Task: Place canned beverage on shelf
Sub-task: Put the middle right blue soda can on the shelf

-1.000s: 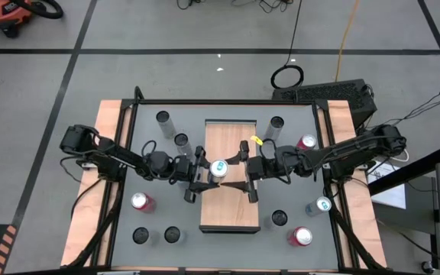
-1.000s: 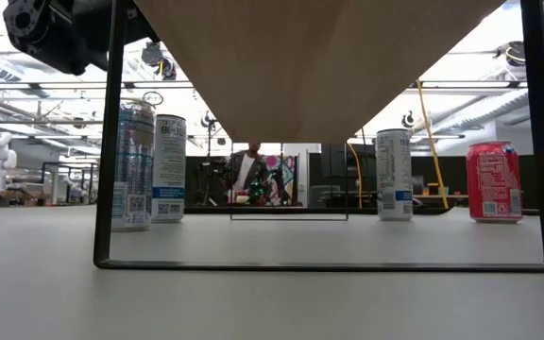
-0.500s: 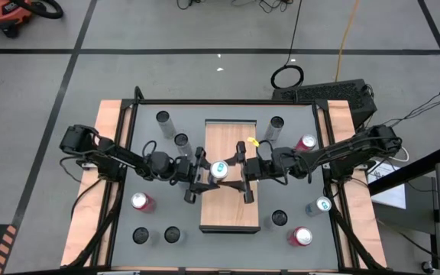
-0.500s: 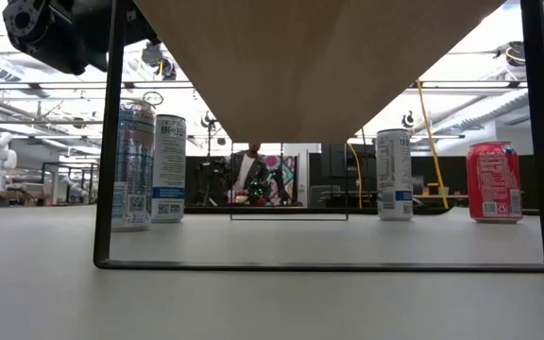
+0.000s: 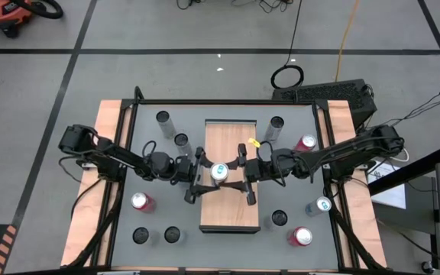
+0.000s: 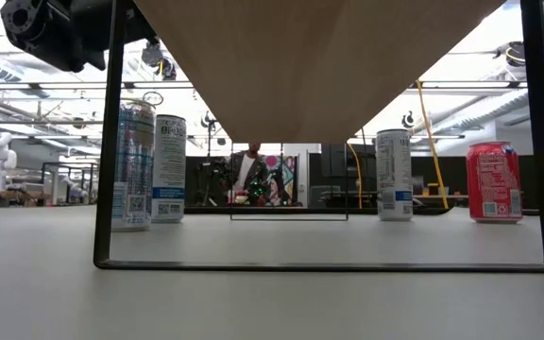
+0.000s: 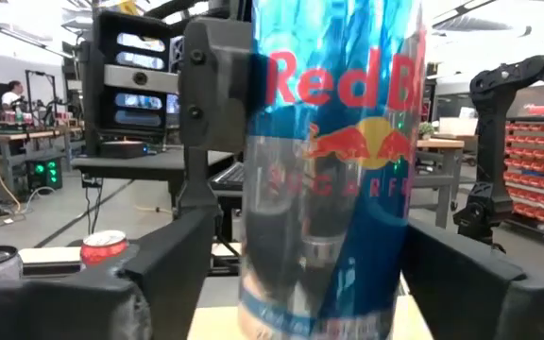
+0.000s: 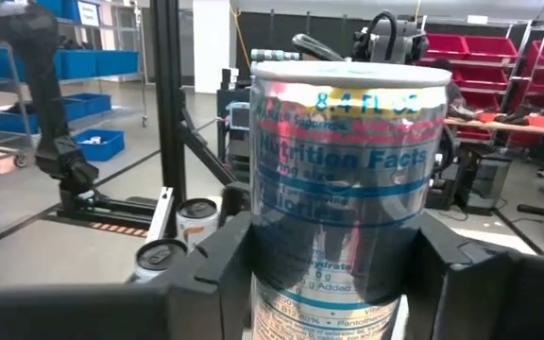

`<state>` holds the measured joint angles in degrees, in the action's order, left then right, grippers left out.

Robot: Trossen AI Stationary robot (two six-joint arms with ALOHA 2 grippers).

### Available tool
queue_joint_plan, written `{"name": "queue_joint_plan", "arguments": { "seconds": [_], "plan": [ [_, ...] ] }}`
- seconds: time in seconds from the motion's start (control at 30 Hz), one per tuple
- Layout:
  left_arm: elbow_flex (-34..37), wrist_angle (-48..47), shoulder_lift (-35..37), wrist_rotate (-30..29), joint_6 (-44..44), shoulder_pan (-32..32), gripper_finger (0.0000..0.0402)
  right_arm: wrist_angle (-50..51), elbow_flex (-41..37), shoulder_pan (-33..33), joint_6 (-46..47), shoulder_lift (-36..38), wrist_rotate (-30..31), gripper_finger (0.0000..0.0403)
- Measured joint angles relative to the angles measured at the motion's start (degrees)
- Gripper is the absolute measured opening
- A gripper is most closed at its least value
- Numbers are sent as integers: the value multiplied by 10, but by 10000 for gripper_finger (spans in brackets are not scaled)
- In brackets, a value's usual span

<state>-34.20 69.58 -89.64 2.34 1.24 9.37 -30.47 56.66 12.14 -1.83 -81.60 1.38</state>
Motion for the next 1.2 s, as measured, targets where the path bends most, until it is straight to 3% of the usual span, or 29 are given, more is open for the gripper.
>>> {"name": "queue_joint_plan", "arguments": {
  "seconds": [0.17,0.53,0.77,0.97,1.2],
  "plan": [
    [19,-4,24,-3,0,0,358,32,0,3,12,16,-2,153],
    [57,-96,138,-98,-27,0,362,51,0,1,-34,-3,2,157],
    [66,-197,214,-136,-48,-11,361,33,0,-60,-64,-27,-1,157],
    [65,-277,261,-138,-61,-41,361,16,0,-125,-64,-27,-84,157],
    [65,-364,285,-171,-17,-82,361,-47,-36,-159,-53,-27,-91,157]
  ]
}}
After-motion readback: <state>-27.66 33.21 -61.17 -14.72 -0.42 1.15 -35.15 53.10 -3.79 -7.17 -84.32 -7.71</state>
